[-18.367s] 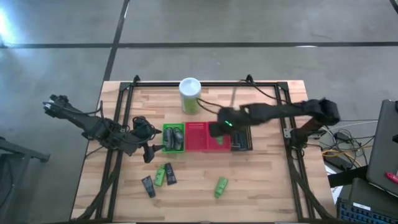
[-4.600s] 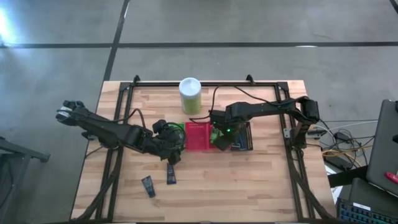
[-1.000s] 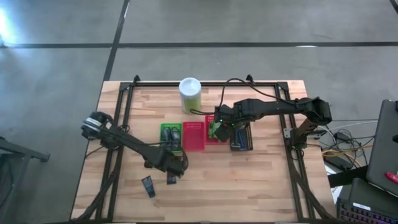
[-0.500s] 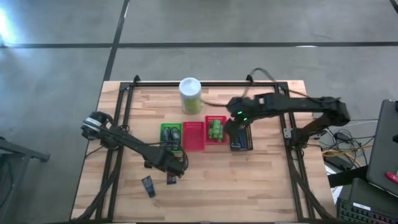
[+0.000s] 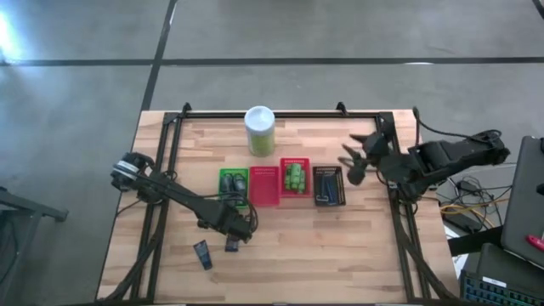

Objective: Pick & Place Travel size toiletries
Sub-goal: Put the blue shaving cream into the left red bin

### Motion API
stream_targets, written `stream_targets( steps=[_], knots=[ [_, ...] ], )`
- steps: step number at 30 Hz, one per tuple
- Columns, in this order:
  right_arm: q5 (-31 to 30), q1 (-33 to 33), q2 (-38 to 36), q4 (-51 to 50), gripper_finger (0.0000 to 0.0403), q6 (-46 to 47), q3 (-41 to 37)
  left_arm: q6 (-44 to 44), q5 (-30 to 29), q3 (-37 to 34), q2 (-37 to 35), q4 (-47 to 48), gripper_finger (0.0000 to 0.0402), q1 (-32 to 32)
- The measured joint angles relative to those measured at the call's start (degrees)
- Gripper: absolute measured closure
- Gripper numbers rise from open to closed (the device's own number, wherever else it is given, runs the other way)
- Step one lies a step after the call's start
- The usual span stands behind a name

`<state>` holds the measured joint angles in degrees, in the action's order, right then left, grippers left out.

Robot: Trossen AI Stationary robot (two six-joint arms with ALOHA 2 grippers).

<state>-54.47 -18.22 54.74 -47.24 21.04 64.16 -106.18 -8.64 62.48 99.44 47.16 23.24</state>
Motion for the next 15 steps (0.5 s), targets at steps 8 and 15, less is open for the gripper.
stream_targets(
  steps=[8, 15],
  knots=[
    [38.80, 4.68, 0.48, 30.12, 0.0272, 0.87, -10.50, 0.79, 0.04, -0.02, 0.00, -0.18, 0.0269, 0.04],
    [41.00, 22.58, 6.77, 45.77, 0.0295, -11.81, -14.47, 0.79, 0.02, -0.02, -0.02, -0.50, 0.0267, 0.04]
  ],
)
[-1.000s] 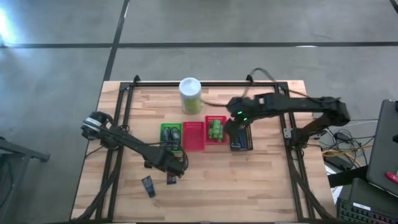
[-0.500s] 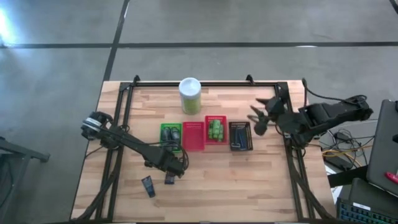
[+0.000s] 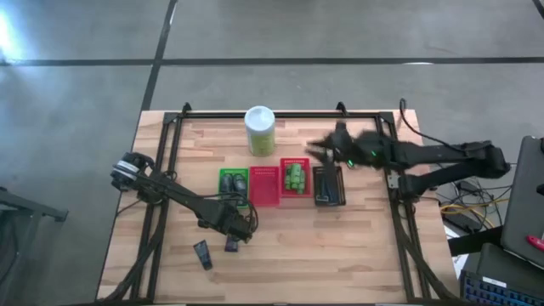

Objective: Pick & Place Travel size toiletries
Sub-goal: Put the blue shaving cream into the left red bin

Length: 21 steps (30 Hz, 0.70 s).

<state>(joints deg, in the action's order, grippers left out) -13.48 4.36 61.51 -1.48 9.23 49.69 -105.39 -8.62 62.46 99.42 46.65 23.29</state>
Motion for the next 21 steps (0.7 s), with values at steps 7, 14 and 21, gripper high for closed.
stream_targets(
  steps=[7, 14, 21],
  knots=[
    [-7.59, 21.32, -2.55, -2.23, 0.0320, -15.94, 3.67, -1.01, 0.00, -0.01, 0.00, 0.35, 0.0268, 0.00],
    [5.34, 45.38, -7.93, -4.03, 0.0334, -20.29, 2.77, -1.04, -0.21, -0.01, 0.00, 0.33, 0.0268, -0.04],
    [13.40, 64.76, -7.31, -3.36, 0.0313, -19.41, -2.48, -1.15, -0.42, -0.02, 0.00, 0.28, 0.0268, -0.04]
  ],
)
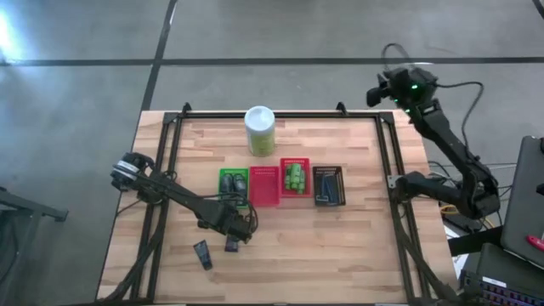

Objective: Pick & Place Travel size toiletries
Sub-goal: Put the blue shaving cream into the left red bin

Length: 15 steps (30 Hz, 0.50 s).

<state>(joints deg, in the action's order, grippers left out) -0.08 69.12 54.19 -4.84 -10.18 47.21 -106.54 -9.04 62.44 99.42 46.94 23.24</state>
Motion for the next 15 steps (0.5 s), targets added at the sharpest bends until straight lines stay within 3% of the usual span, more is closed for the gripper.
stream_targets(
  steps=[7, 15],
  knots=[
    [12.84, 0.62, -4.56, 2.05, 0.0289, 2.22, -0.65, -1.49, 0.02, 0.00, -0.02, -0.39, 0.0267, 0.00],
    [11.15, -1.99, -2.97, 2.76, 0.0263, -0.53, -0.68, -1.11, 0.00, 0.00, -0.02, -0.24, 0.0266, -0.07]
  ],
)
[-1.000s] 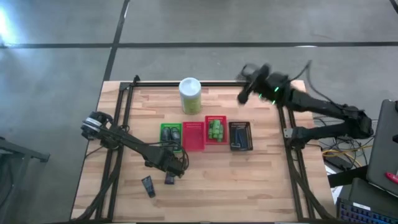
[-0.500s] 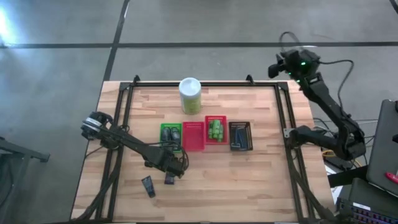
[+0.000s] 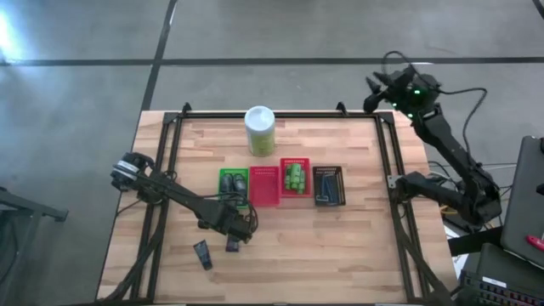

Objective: Pick & Place Travel size toiletries
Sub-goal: Put the blue shaving cream into the left red bin

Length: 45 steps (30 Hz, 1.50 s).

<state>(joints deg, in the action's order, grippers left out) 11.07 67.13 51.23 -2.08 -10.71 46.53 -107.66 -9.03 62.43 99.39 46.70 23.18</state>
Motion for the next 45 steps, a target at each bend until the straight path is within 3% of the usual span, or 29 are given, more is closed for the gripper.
stream_targets(
  steps=[7, 13, 16, 20, 29, 34, 38, 45],
  knots=[
    [-2.02, -3.91, 3.77, -5.40, 0.0243, -9.33, 6.61, -0.02, 0.11, 0.00, -0.02, 0.00, 0.0266, 0.00],
    [-19.14, -11.81, 2.84, -8.51, 0.0227, -15.79, 12.36, -0.07, 0.06, 0.01, -0.02, 0.00, 0.0266, 0.00],
    [-21.90, -15.09, 0.64, -8.67, 0.0219, -16.70, 12.59, -0.07, -0.03, 0.00, -0.02, 0.02, 0.0266, -0.02],
    [-21.74, -17.43, -4.36, -10.21, 0.0210, -17.02, 10.45, 0.47, -0.24, 0.00, -0.04, 0.02, 0.0266, -0.02],
    [-28.64, -17.70, -18.25, -17.08, 0.0197, -14.32, 6.23, 1.55, -0.33, 0.00, -0.04, 0.05, 0.0266, -0.09],
    [-39.61, -17.58, -25.56, -18.44, 0.0196, -15.79, 3.84, 1.57, -0.32, 0.00, -0.04, 0.05, 0.0266, -0.13],
    [-44.50, -17.59, -29.84, -18.57, 0.0205, -18.06, -0.11, 1.60, -0.31, 0.00, -0.04, 0.07, 0.0266, -0.20],
    [-45.37, -17.61, -36.33, -18.71, 0.0224, -10.17, -8.80, 1.62, -0.33, 0.02, -0.04, 0.04, 0.0266, -0.20]
  ],
)
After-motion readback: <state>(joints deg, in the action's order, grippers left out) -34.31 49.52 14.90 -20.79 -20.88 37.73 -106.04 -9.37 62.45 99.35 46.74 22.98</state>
